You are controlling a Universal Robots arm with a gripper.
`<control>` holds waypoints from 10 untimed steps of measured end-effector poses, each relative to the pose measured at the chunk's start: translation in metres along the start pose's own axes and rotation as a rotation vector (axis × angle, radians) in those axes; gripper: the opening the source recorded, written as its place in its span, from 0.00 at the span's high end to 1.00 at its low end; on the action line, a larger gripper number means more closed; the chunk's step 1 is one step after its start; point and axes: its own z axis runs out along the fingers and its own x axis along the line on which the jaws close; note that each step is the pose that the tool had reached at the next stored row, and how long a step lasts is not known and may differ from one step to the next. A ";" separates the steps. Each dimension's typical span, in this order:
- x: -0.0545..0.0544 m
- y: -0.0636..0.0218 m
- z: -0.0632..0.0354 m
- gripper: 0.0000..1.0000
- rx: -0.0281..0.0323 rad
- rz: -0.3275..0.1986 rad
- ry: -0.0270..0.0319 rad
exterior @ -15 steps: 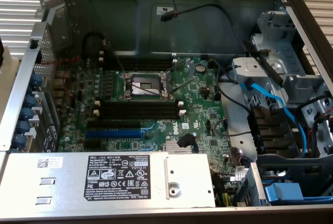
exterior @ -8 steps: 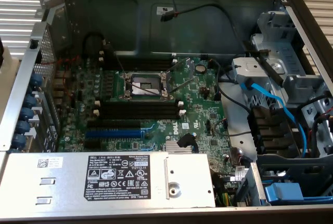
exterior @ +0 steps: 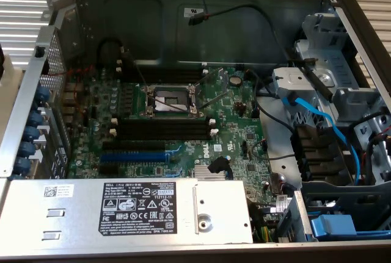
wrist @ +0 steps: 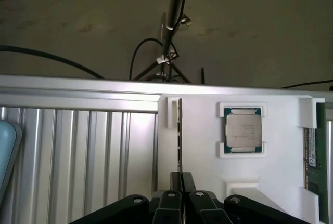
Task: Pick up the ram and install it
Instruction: 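Pick up the ram and move it above insertion slot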
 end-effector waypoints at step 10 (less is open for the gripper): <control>0.000 0.0000 0.0001 0.88 0.0002 0.000 -0.0004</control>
